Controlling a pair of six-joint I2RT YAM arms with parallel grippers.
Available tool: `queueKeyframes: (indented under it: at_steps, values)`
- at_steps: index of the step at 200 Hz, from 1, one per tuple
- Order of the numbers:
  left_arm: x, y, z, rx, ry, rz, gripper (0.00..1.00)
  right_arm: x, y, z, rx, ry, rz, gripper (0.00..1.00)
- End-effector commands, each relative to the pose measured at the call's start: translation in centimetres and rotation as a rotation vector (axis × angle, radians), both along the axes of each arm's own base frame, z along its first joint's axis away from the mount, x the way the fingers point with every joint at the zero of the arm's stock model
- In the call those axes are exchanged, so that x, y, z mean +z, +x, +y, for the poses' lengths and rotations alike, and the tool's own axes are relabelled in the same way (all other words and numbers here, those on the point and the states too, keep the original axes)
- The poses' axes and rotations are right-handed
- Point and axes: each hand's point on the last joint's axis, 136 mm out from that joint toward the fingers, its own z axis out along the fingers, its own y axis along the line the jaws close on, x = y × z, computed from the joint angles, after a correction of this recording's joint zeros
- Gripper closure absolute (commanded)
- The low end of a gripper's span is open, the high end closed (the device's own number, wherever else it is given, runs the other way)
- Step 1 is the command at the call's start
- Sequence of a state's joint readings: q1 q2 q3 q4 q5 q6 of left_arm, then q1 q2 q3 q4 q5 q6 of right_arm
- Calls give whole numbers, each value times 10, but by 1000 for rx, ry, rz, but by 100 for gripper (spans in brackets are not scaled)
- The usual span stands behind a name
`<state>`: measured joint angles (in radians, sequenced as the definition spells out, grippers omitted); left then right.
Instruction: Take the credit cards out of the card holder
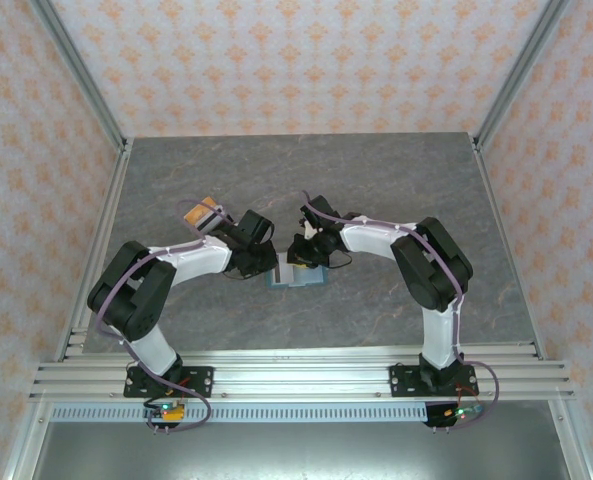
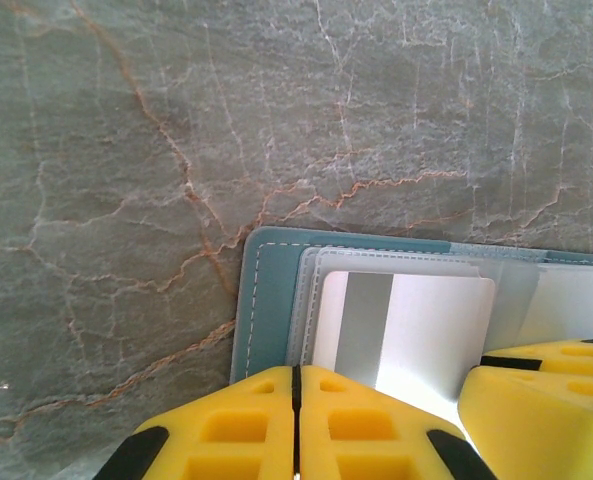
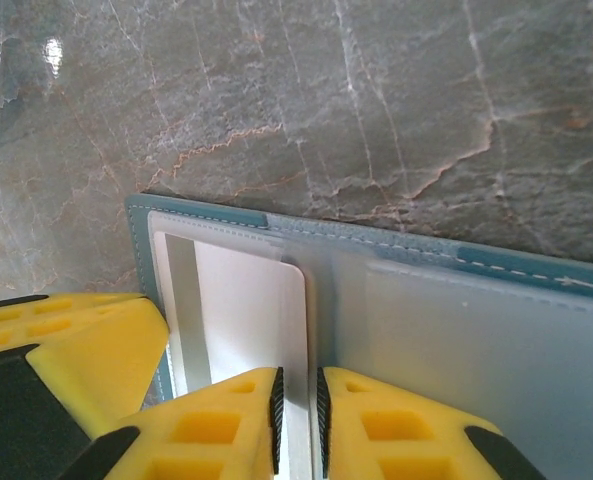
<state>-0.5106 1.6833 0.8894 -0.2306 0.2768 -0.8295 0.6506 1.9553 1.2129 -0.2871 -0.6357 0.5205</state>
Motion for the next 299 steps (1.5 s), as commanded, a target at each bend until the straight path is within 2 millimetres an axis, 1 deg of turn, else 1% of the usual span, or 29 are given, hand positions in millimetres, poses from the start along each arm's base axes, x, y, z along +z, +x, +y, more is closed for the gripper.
queueKeyframes:
  at_steps: [1, 21, 58, 91, 155, 178, 206, 238, 257, 299]
  values:
    - [-14, -10, 8, -9, 56, 50, 93, -18, 0, -16, -35, -75, 22, 80]
    - [-16, -11, 5, -16, 51, 58, 93, -16, -1, -13, -26, -54, 26, 80]
    - [-20, -12, 4, -20, 49, 71, 94, -11, -4, 0, 2, 19, 48, 82]
    - [-21, -13, 3, -19, 52, 74, 94, -8, -4, 5, 9, 60, 52, 83]
    - [-25, -17, 6, -8, 61, 80, 94, 19, -3, 18, 42, 179, -3, 83]
    - [-26, -18, 9, 6, 68, 77, 94, 27, -1, 18, 36, 213, -31, 83]
    - [-21, -16, 6, 39, 25, 48, 92, 36, 1, 15, 20, 234, -59, 83]
    - [-15, -16, 8, 74, 6, 31, 93, 36, 2, 11, -7, 224, -70, 83]
    - [-15, -16, 9, 75, 10, 30, 93, 33, 2, 10, -13, 222, -62, 83]
    - [-19, -16, 0, 56, -32, 46, 93, 26, 2, 14, -11, 231, -33, 83]
